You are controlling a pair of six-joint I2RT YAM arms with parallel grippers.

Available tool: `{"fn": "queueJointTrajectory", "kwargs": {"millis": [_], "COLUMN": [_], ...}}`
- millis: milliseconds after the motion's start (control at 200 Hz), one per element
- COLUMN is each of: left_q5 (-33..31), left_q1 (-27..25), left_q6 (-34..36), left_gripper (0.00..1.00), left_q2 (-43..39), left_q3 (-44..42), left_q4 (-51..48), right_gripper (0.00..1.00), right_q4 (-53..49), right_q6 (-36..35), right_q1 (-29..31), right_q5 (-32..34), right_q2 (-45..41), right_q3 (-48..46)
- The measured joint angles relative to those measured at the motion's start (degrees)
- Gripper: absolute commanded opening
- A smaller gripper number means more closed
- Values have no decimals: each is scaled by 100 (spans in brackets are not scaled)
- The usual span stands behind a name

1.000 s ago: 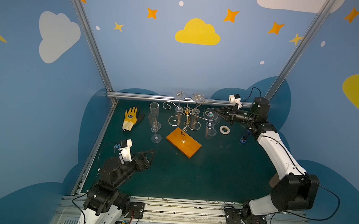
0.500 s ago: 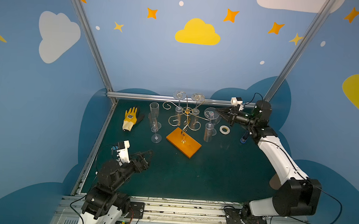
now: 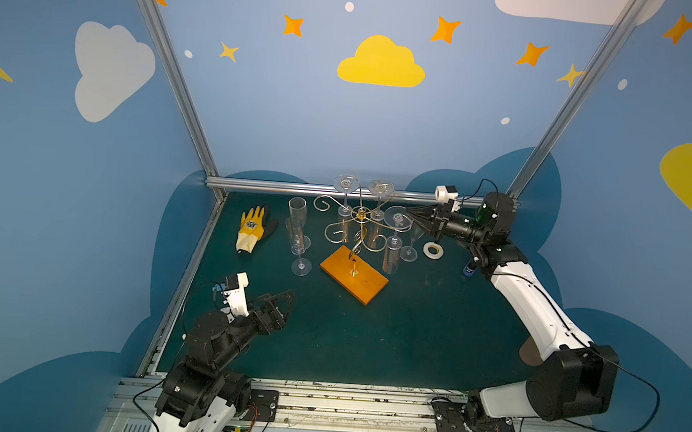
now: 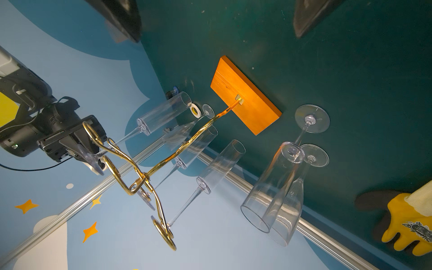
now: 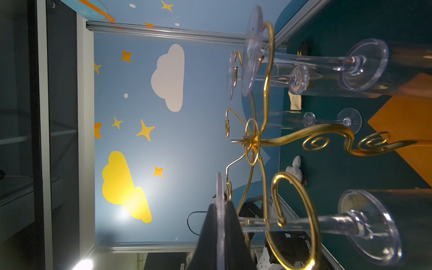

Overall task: Take the wine glass off the wine glass rack
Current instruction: 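Close the right gripper on the stem of the hanging clear glass, then pull the glass off the rack with the right gripper while the left gripper approaches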

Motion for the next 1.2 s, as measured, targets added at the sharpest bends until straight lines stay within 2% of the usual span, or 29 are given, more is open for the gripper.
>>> {"fn": "queueJointTrajectory", "kwargs": {"millis": [420,646,871,1041,1201], "left_q5": [-22,-46,-92,-105,-120], "left_q1": [0,0,0,0,0], "left_q6": [120,160,229,236,391], "left_gripper": [99,99,100,99,100], "left_q2": [-149,-195,-201,-201,-179], "left_q3": [0,0,0,0,22], "left_q4": [-162,-223,-236,-234,-236], "right_gripper": [0,0,0,0,0], "right_q4": [-428,-555,-782,-1274,-1668], "right_q6": [-269,-358,-529,-1019,-1427], "right_q1": [61,-22,-251,-433,-682], "right_q5": [542,859,984,1113,1139], "right_q2": [684,892,890,748,275], "right_q3": [1086,1257,1257,1257,1134]}}
